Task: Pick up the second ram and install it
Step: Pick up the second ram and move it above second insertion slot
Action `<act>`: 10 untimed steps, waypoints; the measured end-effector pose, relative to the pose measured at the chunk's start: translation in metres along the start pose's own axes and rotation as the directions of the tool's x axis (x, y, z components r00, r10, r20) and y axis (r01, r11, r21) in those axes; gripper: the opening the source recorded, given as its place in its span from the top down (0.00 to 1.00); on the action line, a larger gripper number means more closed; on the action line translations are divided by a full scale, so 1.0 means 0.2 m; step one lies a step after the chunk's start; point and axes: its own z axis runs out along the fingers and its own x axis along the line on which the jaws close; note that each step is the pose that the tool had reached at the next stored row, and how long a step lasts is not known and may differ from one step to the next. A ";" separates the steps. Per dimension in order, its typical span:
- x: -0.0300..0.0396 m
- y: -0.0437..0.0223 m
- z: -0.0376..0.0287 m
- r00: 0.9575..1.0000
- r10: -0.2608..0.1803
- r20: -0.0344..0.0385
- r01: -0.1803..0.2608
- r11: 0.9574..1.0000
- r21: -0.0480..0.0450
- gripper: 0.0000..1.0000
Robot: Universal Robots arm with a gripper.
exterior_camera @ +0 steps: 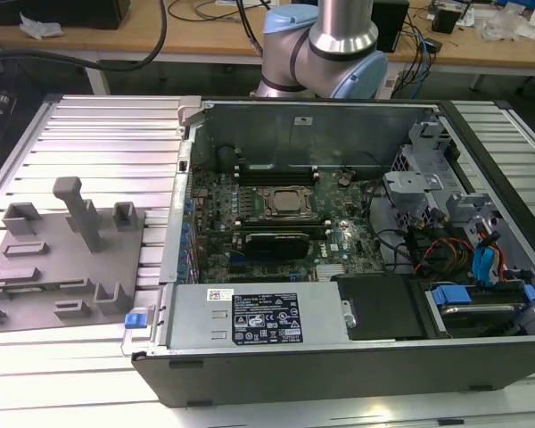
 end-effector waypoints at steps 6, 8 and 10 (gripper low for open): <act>0.000 0.001 0.000 0.995 -0.097 -0.001 0.097 0.995 0.003 0.89; 0.000 0.001 0.000 0.992 -0.127 -0.002 0.127 0.992 0.006 0.89; 0.000 0.001 0.000 0.986 -0.167 -0.003 0.167 0.986 0.008 0.89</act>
